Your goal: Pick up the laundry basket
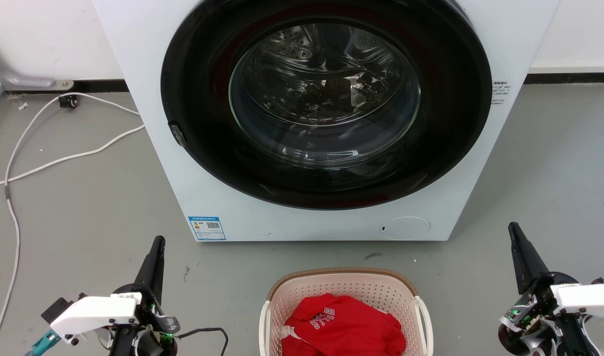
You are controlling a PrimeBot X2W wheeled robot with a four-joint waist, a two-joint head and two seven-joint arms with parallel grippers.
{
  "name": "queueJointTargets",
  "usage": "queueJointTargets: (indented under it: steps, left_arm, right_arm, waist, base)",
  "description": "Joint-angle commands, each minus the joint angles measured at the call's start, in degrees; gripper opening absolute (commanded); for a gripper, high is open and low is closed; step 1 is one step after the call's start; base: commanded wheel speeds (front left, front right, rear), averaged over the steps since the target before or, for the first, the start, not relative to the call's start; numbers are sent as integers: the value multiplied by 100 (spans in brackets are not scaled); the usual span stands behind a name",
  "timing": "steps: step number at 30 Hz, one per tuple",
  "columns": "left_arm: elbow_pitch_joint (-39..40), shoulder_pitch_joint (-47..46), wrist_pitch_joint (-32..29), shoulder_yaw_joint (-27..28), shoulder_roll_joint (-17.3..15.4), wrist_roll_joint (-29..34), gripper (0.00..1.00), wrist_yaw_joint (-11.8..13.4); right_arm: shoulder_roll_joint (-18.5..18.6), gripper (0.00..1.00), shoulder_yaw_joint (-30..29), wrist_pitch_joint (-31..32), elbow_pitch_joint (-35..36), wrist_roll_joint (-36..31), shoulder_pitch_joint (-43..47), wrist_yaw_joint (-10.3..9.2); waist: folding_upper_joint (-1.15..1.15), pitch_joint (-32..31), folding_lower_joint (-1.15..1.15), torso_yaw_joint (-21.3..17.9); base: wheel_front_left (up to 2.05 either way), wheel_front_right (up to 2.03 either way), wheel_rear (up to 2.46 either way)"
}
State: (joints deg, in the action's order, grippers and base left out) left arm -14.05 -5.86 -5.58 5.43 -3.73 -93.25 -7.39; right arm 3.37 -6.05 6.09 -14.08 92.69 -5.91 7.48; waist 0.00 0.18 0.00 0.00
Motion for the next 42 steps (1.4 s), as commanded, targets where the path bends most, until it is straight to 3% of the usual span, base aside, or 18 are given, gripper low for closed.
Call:
queueJointTargets:
  steps: [1,42]
  left_arm:
    - [-10,-53,-24,16,5,31,0,-18]
    - [-11,-58,-62,63,38,76,0,-19]
  right_arm:
    - [-26,0,-9,8,-7,-37,-56,2]
    - [-41,0,-32,34,-8,-57,-59,2]
  waist:
    - [0,0,0,0]
    - [0,0,0,0]
  base:
    - [0,0,0]
    - [0,0,0]
